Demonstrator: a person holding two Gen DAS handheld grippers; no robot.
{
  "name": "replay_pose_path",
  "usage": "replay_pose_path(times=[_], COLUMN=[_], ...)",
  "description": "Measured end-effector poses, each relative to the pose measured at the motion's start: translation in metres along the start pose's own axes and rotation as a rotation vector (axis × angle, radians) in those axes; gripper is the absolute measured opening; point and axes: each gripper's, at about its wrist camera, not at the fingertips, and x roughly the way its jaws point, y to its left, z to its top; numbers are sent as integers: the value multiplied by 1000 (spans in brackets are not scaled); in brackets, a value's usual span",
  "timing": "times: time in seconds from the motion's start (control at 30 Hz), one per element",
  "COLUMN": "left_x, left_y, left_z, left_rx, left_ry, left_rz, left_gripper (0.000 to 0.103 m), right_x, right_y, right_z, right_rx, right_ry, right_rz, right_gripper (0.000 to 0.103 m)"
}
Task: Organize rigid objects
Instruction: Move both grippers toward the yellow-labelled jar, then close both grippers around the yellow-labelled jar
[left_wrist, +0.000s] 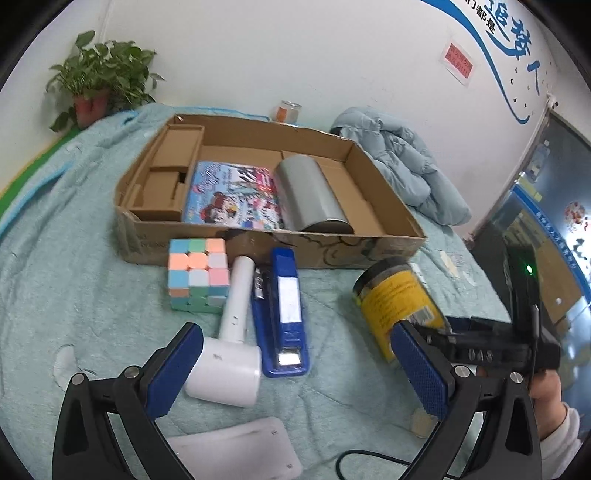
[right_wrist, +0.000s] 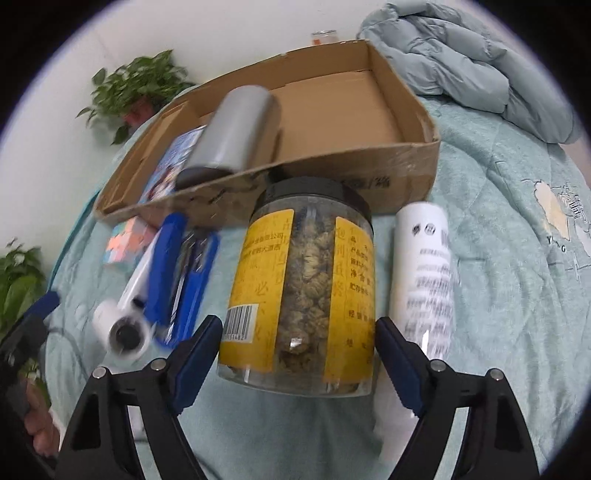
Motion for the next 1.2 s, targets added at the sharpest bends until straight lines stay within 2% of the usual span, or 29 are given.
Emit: replay_pose_path(times=[0.07,0.17,0.2,0.23,0.33,0.4,0.5,0.63,0.7,0.8,0.83,0.93,1.0,1.07,1.2], left_x=[4,15,20,24,34,39,52,69,77,89,92,102,107,107,107], left_y=[-2,-6,-9,-11,-18,-21,-23,-26,-28,-30,-31,-33,-28,-26,-28], left_z=[-2,-9,-11,-13,-17,-18,-20,-23,-26,-30,-32,-37,-41,-42,-44], left_rx=[-16,-59,-67,-71,-70,-76,-107,-127,-122,-135,-135,-121,-136,-137,-129], left_ry=[38,111,134,154,214,228,260,308,336,373,383,411,434,422,412], left_rz=[-70,-239,-272,-282,-308,-307,-310,-315,-317,-332,-332,-277,-268,-274,-278], left_gripper=[102,102,102,102,102,102,102,101,101,101,97,93,91,92,91], right_x=[-13,-19,-14,-8,-14,-24,-28,-6,4,7,8,21,30,34,39], right_y=[9,24,27,29,29,23,16,12,11,25,31,44,53,63,68], right_z=[-16,-41,-47,-52,-52,-46,-37,-37,-41,-46,-47,-53,-57,-61,-65], right_rx=[-22,-67,-78,-86,-59,-34,-20,-39,9,-25,-35,-40,-37,-62,-77], right_ry=[5,29,53,89,88,60,69,178,216,196,194,224,231,214,201], right_rz=[6,6,25,63,152,234,294,281,334,301,289,283,275,246,241], right_gripper=[84,84,84,86,86,86,86,83,84,85,86,86,85,85,85])
